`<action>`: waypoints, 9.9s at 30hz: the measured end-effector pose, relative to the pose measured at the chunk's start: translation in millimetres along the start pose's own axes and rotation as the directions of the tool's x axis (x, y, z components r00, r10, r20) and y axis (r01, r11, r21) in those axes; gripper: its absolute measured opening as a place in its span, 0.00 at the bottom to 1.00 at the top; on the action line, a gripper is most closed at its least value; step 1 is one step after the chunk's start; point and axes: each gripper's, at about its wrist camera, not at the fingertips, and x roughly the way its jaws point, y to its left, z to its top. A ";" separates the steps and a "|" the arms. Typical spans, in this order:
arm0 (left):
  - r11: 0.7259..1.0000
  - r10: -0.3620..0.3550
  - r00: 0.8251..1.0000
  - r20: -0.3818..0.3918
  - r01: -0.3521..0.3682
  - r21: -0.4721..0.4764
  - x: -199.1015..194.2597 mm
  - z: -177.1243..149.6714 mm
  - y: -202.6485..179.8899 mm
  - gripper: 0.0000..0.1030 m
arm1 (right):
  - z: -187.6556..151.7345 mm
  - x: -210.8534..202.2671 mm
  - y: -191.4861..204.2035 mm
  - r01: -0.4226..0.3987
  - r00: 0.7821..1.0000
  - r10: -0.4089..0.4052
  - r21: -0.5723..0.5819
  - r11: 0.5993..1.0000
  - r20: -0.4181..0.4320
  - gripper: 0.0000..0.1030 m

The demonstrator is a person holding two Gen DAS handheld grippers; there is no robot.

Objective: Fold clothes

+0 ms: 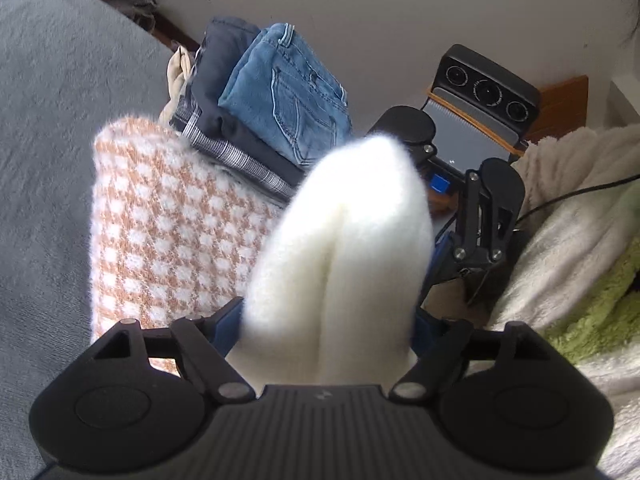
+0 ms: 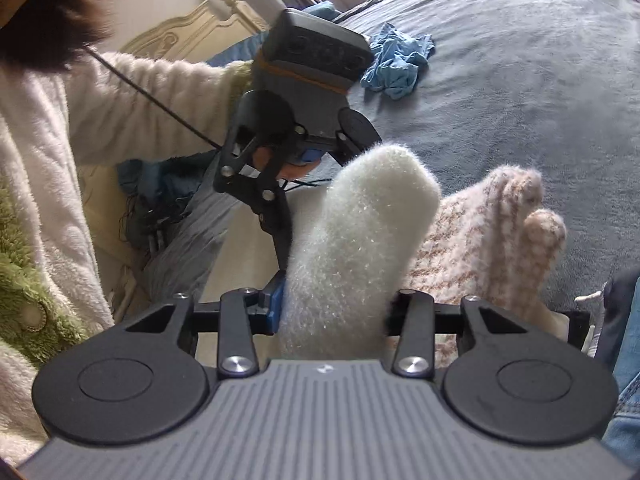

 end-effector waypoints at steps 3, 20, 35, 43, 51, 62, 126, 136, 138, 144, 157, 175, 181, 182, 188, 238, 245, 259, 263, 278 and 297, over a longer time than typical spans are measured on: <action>1.000 -0.016 1.000 -0.018 0.015 -0.024 2.9 3.6 5.1 0.72 | -3.6 -2.8 -10.4 -0.011 1.000 0.011 0.048 0.999 0.017 0.39; 0.994 0.110 0.991 -0.079 -0.109 0.021 21.5 13.0 -3.3 0.72 | -163.8 -111.2 81.6 -0.043 0.854 -0.292 0.618 0.785 0.430 0.62; 0.924 0.353 0.935 0.040 -0.356 0.140 17.6 -8.6 -56.4 0.49 | -323.3 -28.6 129.8 -0.202 0.639 -0.631 0.887 0.415 0.441 0.70; 0.883 0.412 0.907 0.089 -0.421 0.208 10.3 -24.0 -83.7 0.46 | -271.3 -53.3 105.7 0.052 0.681 -0.588 0.772 0.634 0.437 0.71; 0.848 0.451 0.884 0.124 -0.468 0.250 21.6 -25.6 -111.6 0.46 | -171.5 -52.4 34.2 0.127 0.843 -0.346 0.472 0.872 0.412 0.74; 0.865 0.444 0.885 0.138 -0.463 0.192 10.9 -31.0 -112.7 0.46 | -116.6 8.0 -28.8 -0.137 0.972 0.055 0.359 0.923 0.230 0.78; 0.733 0.679 0.167 0.715 -0.106 -0.672 -8.0 -220.1 -295.0 0.40 | 73.0 -66.7 185.7 0.049 0.862 -0.080 -0.076 0.996 -0.501 0.26; 0.578 0.816 -0.152 0.558 0.190 -0.793 112.9 -215.4 -340.3 0.40 | 109.3 -43.9 156.9 -0.242 0.646 -0.028 -0.239 0.940 -0.762 0.26; 0.567 0.824 -0.196 0.532 0.256 -0.783 138.6 -219.2 -347.1 0.40 | 109.4 -41.9 159.6 -0.287 0.590 -0.054 -0.272 0.918 -0.806 0.26; 0.545 0.837 -0.316 0.447 0.399 -0.738 203.0 -228.1 -353.7 0.40 | 107.9 -7.1 188.0 -0.410 0.415 -0.155 -0.336 0.848 -0.897 0.26; 0.522 0.831 -0.491 0.260 0.529 -0.669 245.6 -245.6 -361.2 0.39 | 109.5 78.8 251.2 -0.615 0.220 -0.368 -0.421 0.667 -0.904 0.26; 0.412 0.799 -0.590 0.115 0.398 -0.820 168.8 -354.3 -333.4 0.38 | 121.0 258.8 286.7 -0.751 0.384 -0.340 -0.505 0.426 -0.858 0.26; 0.413 0.822 -0.544 0.171 0.361 -0.836 173.7 -357.1 -298.9 0.38 | 114.7 279.0 260.8 -0.750 0.396 -0.367 -0.527 0.400 -0.842 0.26; 0.410 0.827 -0.533 0.180 0.352 -0.842 174.1 -354.1 -294.3 0.38 | 113.0 276.5 256.7 -0.749 0.401 -0.374 -0.535 0.391 -0.836 0.26; 0.404 0.829 -0.515 0.219 0.281 -0.870 191.3 -314.9 -295.1 0.37 | 107.4 236.6 233.4 -0.757 0.452 -0.386 -0.575 0.311 -0.804 0.26; 0.007 0.999 -0.022 0.028 -0.636 -0.772 287.4 -22.4 -288.3 0.52 | -52.1 -30.3 72.4 -0.177 0.940 0.017 -0.444 0.879 -0.342 0.42; 0.113 0.991 0.095 0.094 -0.228 -0.967 262.7 -62.8 -342.4 0.55 | -69.9 -34.8 75.7 -0.095 0.938 -0.099 -0.522 0.848 -0.331 0.45; 0.216 0.976 0.007 0.216 0.046 -0.975 177.8 -204.5 -299.5 0.68 | -48.0 -28.0 -8.9 0.085 0.979 -0.027 0.285 0.955 -0.201 0.52; 0.357 0.930 0.073 0.360 0.057 -0.932 167.1 -233.1 -252.4 0.68 | -49.7 -14.5 -8.2 0.175 0.967 -0.086 0.378 0.909 -0.241 0.52; 0.735 0.545 0.338 0.767 0.248 -0.631 141.8 -286.4 -119.5 0.79 | -36.7 23.4 10.0 0.436 0.880 -0.268 0.441 0.785 -0.393 0.69; 0.859 0.259 0.375 0.890 0.333 -0.390 140.3 -265.3 -76.9 0.79 | -32.5 38.6 21.1 0.529 0.834 -0.354 0.435 0.728 -0.423 0.85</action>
